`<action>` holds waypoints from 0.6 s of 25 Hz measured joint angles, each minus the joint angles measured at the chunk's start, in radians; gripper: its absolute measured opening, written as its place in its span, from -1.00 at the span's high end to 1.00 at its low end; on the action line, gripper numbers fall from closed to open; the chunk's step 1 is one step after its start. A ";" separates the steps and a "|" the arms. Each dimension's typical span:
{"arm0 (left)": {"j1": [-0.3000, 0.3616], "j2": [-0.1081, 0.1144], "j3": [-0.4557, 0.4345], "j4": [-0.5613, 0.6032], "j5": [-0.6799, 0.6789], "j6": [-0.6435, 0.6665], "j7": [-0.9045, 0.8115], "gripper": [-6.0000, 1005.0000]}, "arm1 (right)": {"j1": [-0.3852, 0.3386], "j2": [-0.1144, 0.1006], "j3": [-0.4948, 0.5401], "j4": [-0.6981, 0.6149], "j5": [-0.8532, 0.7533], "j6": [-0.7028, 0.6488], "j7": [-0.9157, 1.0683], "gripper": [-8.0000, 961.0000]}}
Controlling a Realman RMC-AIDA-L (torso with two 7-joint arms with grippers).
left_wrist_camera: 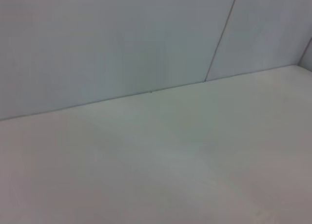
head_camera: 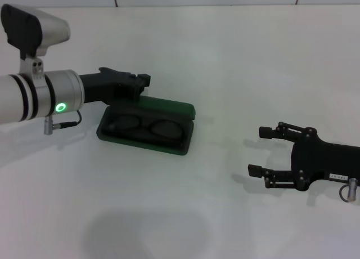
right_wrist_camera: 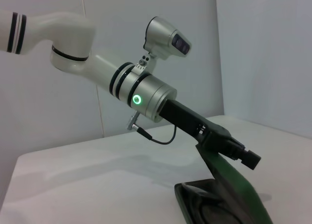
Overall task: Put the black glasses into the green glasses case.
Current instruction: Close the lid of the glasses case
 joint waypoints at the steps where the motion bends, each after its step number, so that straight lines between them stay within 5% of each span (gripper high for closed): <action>1: 0.004 0.000 0.000 0.000 -0.006 0.001 0.006 0.99 | 0.000 0.000 0.000 0.000 0.000 0.001 0.000 -0.77; 15: 0.043 0.005 -0.011 -0.043 -0.114 0.065 0.150 0.99 | 0.006 0.005 0.000 -0.002 0.000 0.002 0.000 -0.76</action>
